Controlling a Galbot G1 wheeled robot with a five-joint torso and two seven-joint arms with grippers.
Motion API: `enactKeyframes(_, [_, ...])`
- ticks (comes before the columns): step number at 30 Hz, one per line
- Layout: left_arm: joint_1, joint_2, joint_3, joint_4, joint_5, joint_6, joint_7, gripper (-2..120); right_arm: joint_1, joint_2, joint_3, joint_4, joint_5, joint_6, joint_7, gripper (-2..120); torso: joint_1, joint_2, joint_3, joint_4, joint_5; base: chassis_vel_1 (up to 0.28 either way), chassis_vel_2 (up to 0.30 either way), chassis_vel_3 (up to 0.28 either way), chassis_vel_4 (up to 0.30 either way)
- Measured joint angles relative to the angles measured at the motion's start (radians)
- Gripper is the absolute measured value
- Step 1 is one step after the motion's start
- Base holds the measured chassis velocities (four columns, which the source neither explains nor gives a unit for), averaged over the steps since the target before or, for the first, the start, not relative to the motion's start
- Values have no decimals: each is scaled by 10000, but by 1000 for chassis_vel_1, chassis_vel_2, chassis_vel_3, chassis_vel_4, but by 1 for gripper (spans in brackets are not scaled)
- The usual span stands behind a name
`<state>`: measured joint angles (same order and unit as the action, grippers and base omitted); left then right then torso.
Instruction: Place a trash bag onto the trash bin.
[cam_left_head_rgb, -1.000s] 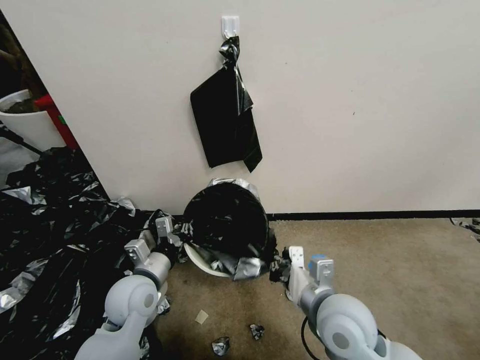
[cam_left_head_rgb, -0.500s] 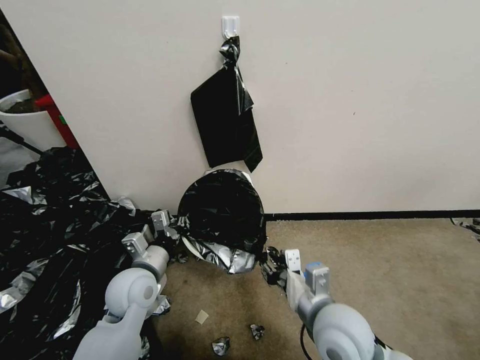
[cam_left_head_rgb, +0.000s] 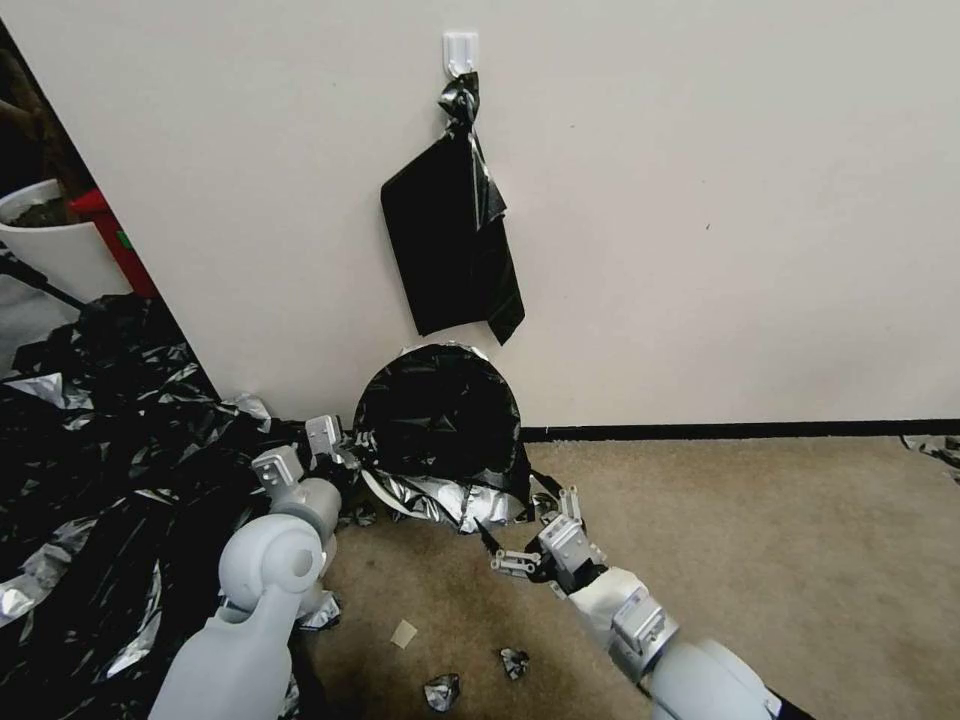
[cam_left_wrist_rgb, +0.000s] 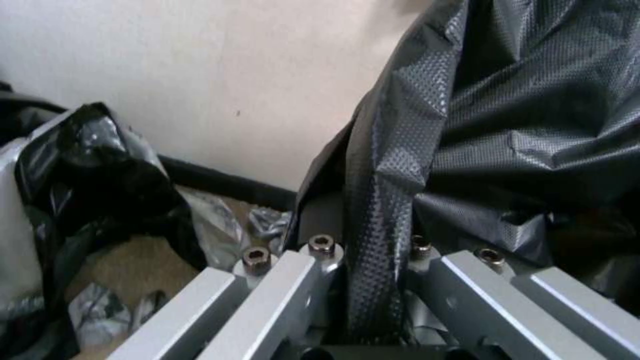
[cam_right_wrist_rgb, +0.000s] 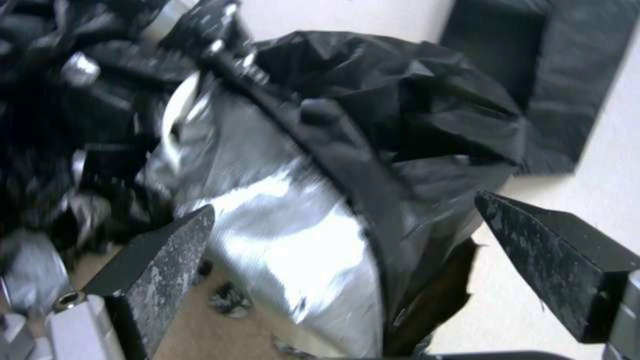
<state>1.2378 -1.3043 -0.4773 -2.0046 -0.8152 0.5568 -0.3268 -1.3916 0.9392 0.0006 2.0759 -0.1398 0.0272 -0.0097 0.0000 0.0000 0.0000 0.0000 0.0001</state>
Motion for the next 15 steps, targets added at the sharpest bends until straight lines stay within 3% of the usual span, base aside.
enactKeyframes(5, [8, 9, -109, -194, -437, 168, -131, 3, 74, 76, 103, -336, -1037, 170, -226, 100, 0, 0, 0, 0, -1, 0, 0, 0, 0])
enactKeyframes(12, [-22, 10, -129, -286, -701, 281, -158, 3, 161, 203, 141, -679, -1423, 567, -209, 78, 0, 0, 0, 0, -2, 0, 0, 0, 0])
enactKeyframes(15, [-68, 7, -111, -269, -711, 290, -158, 3, 220, 280, 130, -868, -1172, 1243, -212, 63, 0, 0, 0, -1, -2, 0, 0, 0, 0])
